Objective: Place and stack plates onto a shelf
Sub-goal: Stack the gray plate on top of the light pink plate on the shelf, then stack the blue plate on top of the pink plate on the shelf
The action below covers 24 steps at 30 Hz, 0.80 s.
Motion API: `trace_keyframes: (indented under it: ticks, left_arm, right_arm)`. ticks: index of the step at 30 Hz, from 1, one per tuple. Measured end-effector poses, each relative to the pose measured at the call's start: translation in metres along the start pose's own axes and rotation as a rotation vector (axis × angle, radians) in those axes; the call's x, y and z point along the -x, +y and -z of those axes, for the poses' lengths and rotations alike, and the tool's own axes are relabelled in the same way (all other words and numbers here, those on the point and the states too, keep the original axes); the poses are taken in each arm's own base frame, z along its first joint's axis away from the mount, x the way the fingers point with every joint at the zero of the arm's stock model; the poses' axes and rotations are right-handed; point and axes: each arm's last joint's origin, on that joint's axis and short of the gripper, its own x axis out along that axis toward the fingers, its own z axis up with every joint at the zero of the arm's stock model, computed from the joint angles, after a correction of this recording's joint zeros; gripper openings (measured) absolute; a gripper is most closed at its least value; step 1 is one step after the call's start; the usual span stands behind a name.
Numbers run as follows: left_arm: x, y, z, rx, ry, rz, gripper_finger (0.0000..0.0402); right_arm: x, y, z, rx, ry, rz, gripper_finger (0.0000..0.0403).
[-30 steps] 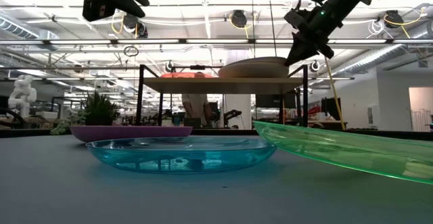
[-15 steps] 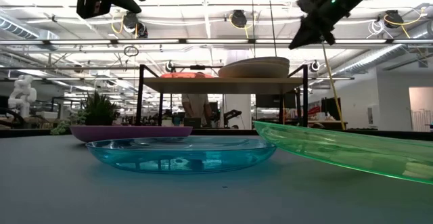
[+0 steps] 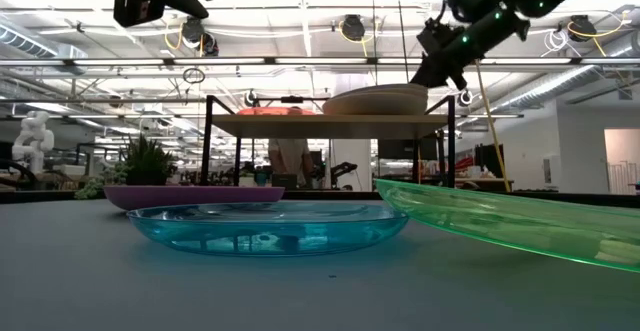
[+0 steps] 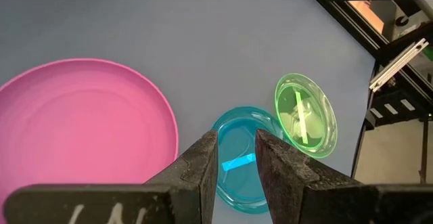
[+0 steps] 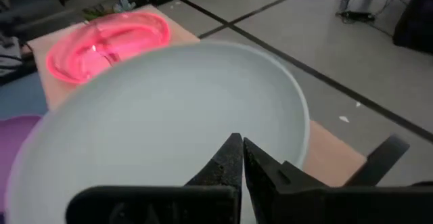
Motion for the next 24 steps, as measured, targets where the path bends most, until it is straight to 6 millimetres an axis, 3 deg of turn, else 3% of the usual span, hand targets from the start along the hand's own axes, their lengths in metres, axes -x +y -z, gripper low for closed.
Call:
trace_keyframes:
  ticks: [16, 24]
  left_arm:
    - [0.0, 0.0, 0.0, -0.001, -0.015, -0.012, 0.0104]
    - [0.0, 0.0, 0.0, -0.002, -0.016, -0.013, 0.0104]
  right_arm:
    - [-0.006, -0.01, 0.01, -0.028, -0.01, 0.013, 0.0]
    - [0.022, -0.004, -0.008, -0.073, -0.165, 0.003, 0.0]
